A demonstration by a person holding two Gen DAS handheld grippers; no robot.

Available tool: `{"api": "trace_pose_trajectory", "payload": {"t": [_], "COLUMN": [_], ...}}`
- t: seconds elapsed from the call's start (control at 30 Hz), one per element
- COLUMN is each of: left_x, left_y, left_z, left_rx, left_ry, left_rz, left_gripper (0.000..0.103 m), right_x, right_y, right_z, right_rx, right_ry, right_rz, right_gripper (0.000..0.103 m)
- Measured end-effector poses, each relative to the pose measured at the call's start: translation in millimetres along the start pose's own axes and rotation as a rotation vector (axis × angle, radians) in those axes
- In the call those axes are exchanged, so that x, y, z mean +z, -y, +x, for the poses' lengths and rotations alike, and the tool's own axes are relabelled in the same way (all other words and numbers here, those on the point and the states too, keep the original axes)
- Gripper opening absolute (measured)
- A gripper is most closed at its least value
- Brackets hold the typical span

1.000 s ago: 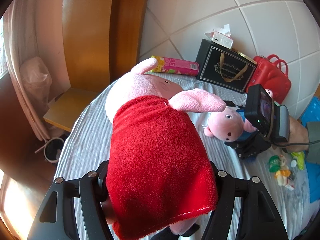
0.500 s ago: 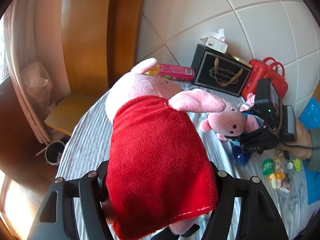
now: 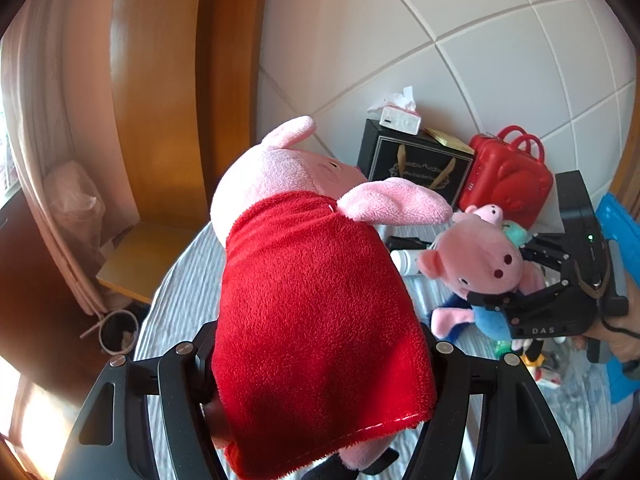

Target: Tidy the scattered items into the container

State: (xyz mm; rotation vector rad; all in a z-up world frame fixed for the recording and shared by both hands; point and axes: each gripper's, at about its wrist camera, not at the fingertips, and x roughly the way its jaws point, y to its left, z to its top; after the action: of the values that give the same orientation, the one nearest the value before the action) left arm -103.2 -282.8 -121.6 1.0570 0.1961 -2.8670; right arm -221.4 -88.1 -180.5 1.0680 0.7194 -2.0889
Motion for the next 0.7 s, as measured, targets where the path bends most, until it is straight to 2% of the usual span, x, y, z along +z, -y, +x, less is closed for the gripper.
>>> {"api": "trace_pose_trajectory", "payload": {"t": [0.37,0.7], "left_x": [7.8,21.0], "left_y": [58.0,124.6], "left_z": [-62.5,-100.2], "left_rx": [-0.051,-0.121], "left_ry": [0.054,0.109], "left_rz": [0.068,0.144], "left_gripper": [0.068,0.068], "right_x": [-28.1,-82.8], "right_y": [8.5,36.3], "right_z": [-121.8,-220.8], "right_rx": [-0.012,-0.048], "right_ry": [0.126,0.217], "right_rz": [0.124,0.281], "right_gripper": [0.062,0.062]}}
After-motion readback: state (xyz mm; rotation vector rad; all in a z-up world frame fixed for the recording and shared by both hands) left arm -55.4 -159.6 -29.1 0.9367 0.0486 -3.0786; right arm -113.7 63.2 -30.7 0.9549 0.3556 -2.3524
